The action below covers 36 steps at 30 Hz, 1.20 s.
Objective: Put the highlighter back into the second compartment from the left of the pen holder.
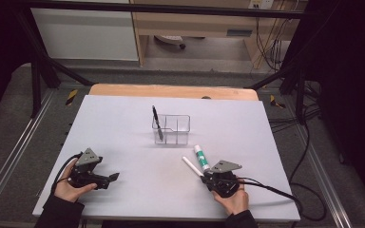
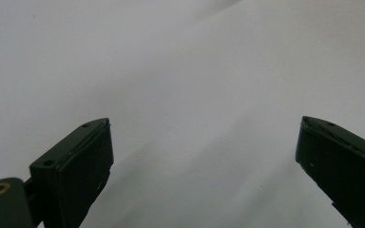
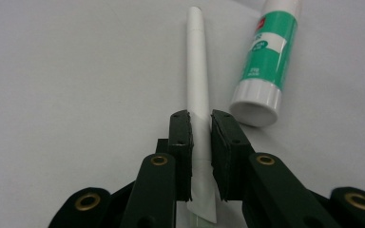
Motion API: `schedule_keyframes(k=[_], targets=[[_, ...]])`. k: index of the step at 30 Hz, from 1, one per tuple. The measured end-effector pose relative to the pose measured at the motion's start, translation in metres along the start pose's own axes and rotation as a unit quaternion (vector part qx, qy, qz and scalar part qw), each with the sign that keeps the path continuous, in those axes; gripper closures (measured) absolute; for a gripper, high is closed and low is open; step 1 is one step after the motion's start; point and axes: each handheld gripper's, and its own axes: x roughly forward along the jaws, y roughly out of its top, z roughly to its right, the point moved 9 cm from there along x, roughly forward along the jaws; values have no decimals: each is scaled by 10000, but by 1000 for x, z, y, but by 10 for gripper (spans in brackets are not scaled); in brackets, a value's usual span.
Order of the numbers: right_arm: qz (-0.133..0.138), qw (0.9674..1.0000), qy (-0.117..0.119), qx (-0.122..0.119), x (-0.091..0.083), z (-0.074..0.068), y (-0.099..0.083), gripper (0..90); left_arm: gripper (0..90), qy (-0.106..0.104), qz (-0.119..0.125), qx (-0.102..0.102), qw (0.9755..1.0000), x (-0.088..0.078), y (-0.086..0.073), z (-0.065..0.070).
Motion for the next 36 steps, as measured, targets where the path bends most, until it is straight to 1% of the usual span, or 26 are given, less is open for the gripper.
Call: schedule_keyframes(k=[1,4,5,9,13,17,20,22,26,30,32,34,36], targets=[[26,10000,43,31,-1,-1,2,791,53,-1,-6,6,10000,0,0,0],[64,9999,92,-29,-6,1,5,791,53,-36,2,48,10000,1,2,4],[45,9999,141,-45,-7,1,6,791,52,-46,11,75,10000,1,3,6],[140,9990,364,-197,-12,0,13,791,50,-98,0,209,9997,3,7,13],[146,9982,467,-354,-16,3,17,791,50,-147,-81,343,9993,8,9,21],[181,9966,680,-418,-21,3,23,790,50,-160,-127,482,9986,12,13,29],[132,9956,716,-589,-22,3,29,790,50,-166,-166,603,9979,16,17,34],[109,9943,804,-687,-23,1,34,790,50,-160,-177,698,9973,19,20,38],[94,9914,999,-845,-25,-3,46,790,52,-141,-230,982,9948,23,26,46],[4,9887,1107,-1010,-24,-5,53,790,57,-142,-254,1211,9922,27,34,53],[-49,9875,1114,-1118,-24,-6,55,790,58,-130,-243,1346,9905,28,39,57],[-43,9865,1178,-1138,-24,-7,58,790,59,-114,-206,1486,9886,28,44,61],[-73,9854,1212,-1192,-24,-8,59,790,62,-143,-171,1622,9865,29,50,66]])
